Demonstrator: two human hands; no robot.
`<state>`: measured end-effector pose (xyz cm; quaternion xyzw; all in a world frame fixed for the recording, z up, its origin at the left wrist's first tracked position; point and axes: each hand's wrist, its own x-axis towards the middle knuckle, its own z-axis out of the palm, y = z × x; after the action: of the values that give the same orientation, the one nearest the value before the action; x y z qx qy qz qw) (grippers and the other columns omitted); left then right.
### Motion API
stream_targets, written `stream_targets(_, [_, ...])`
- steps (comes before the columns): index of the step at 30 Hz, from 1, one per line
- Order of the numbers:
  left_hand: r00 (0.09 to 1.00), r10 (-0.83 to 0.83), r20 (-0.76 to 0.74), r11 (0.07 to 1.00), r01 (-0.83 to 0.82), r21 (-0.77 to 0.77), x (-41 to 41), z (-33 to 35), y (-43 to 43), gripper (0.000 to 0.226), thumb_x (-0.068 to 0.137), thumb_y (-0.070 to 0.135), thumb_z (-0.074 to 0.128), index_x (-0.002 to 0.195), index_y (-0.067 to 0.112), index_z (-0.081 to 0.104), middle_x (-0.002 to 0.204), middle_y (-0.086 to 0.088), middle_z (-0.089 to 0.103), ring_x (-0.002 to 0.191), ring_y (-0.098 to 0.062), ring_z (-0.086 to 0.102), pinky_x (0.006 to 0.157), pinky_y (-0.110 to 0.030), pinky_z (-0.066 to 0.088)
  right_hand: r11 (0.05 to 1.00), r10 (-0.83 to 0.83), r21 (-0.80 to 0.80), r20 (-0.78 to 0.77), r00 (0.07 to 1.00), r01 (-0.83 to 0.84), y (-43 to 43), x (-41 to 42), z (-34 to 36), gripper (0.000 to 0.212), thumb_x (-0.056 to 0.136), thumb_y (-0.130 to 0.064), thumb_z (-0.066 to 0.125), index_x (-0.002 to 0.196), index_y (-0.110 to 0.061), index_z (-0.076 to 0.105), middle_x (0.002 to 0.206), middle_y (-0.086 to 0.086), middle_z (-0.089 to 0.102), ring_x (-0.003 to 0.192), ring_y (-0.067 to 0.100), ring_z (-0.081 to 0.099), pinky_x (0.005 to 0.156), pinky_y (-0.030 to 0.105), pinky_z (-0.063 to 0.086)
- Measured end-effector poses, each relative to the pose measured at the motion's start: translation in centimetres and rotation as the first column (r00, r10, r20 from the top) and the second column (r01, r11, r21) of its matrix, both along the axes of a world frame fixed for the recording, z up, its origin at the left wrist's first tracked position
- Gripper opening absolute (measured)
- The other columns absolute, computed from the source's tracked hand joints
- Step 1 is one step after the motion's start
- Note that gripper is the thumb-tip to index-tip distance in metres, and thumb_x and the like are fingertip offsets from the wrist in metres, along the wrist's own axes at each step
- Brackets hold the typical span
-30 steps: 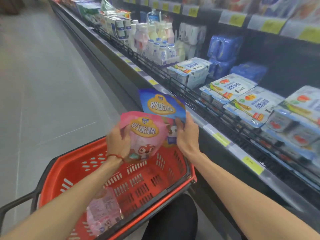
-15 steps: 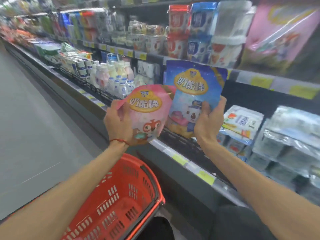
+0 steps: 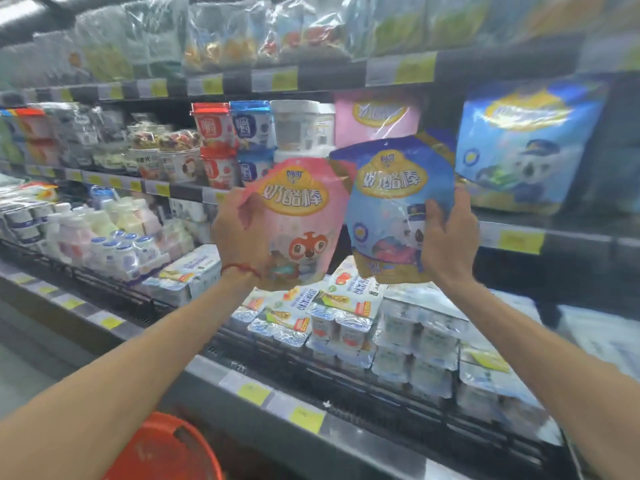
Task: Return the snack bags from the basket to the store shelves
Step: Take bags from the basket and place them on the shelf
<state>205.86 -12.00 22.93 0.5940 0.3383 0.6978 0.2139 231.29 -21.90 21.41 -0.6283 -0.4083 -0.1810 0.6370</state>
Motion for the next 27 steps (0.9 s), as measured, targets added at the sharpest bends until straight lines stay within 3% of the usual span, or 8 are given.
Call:
stream_targets(3, [1.000,-0.014,0.002,1.000,0.014,0.018,3.4,1.0,0.1,0.018,0.094,0.027,0.055,0.106,0.026,0.069,0.083,0.026,0.063,0.078,0.018,0.058,0.074,-0.004,0.046,0.998,-0.056,-0.013,-0.034,0.998,0.056,-0.7,2.1,0.1,0.025,0.103,-0.022,0.049,0.123,-0.007,0.053,0.084,0.005,0.066,0.080,0.036,0.061,0.066,0.039,0.038])
stream_targets(5, [1.000,-0.030,-0.001,0.999,0.030,0.022,5.4,1.8,0.2,0.023,0.094,0.028,0.054,0.110,0.021,0.070,0.089,0.018,0.066,0.080,0.009,0.059,0.077,-0.011,0.048,0.997,-0.078,-0.004,-0.045,0.996,0.078,-0.6,2.5,0.1,0.023,0.103,-0.021,0.049,0.122,-0.008,0.053,0.086,0.008,0.067,0.079,0.034,0.061,0.065,0.037,0.036])
stream_targets(10, [1.000,-0.009,-0.020,1.000,0.009,0.000,8.3,3.9,0.8,0.028,0.096,0.027,0.052,0.116,0.018,0.068,0.106,0.000,0.071,0.098,-0.016,0.063,0.089,-0.029,0.050,0.992,-0.123,0.014,-0.047,0.991,0.124,-0.4,3.0,0.7,0.016,0.103,-0.023,0.050,0.116,-0.014,0.054,0.070,-0.016,0.052,0.067,0.020,0.048,0.061,0.033,0.025])
stream_targets(12, [1.000,-0.012,-0.024,1.000,0.012,-0.013,9.4,4.6,0.8,0.029,0.096,0.029,0.052,0.114,0.015,0.069,0.103,-0.004,0.072,0.097,-0.021,0.065,0.089,-0.037,0.052,0.992,-0.128,0.010,-0.034,0.991,0.128,-0.5,3.3,1.2,0.009,0.103,-0.023,0.050,0.109,-0.017,0.052,0.065,-0.018,0.048,0.058,0.015,0.045,0.054,0.034,0.025])
stream_targets(14, [0.999,-0.044,-0.022,0.999,0.044,-0.018,10.5,5.2,0.7,0.029,0.095,0.032,0.053,0.109,0.012,0.069,0.098,-0.004,0.072,0.093,-0.022,0.066,0.088,-0.041,0.053,0.986,-0.166,-0.006,-0.022,0.986,0.166,-0.5,3.6,1.8,0.008,0.103,-0.024,0.049,0.109,-0.018,0.051,0.064,-0.019,0.045,0.055,0.002,0.042,0.049,0.025,0.024])
stream_targets(18, [0.996,-0.091,-0.025,0.996,0.091,-0.015,12.5,6.0,0.5,0.022,0.097,0.034,0.052,0.099,0.016,0.065,0.089,0.001,0.069,0.086,-0.020,0.065,0.082,-0.037,0.055,0.953,-0.301,-0.046,-0.025,0.953,0.299,-0.6,4.5,3.4,0.016,0.104,-0.027,0.048,0.115,-0.015,0.052,0.065,-0.014,0.040,0.062,0.023,0.041,0.055,0.033,0.024])
stream_targets(22, [0.997,-0.073,0.000,0.997,0.073,-0.025,14.0,7.4,1.2,0.014,0.098,0.031,0.052,0.100,0.024,0.064,0.085,0.012,0.062,0.081,-0.010,0.060,0.070,-0.018,0.044,0.923,-0.385,-0.018,-0.063,0.921,0.384,-0.9,5.8,5.8,0.031,0.106,-0.027,0.044,0.133,-0.014,0.051,0.069,-0.014,0.044,0.071,0.020,0.042,0.067,0.035,0.029])
stream_targets(27, [0.999,-0.053,-0.005,0.998,0.053,-0.045,16.0,8.5,2.0,0.018,0.099,0.031,0.050,0.100,0.018,0.063,0.089,0.004,0.061,0.087,-0.020,0.059,0.077,-0.031,0.046,0.867,-0.497,0.018,-0.019,0.868,0.497,-1.3,7.8,7.7,0.018,0.106,-0.026,0.039,0.118,-0.017,0.050,0.079,0.000,0.055,0.070,0.024,0.044,0.064,0.034,0.031])
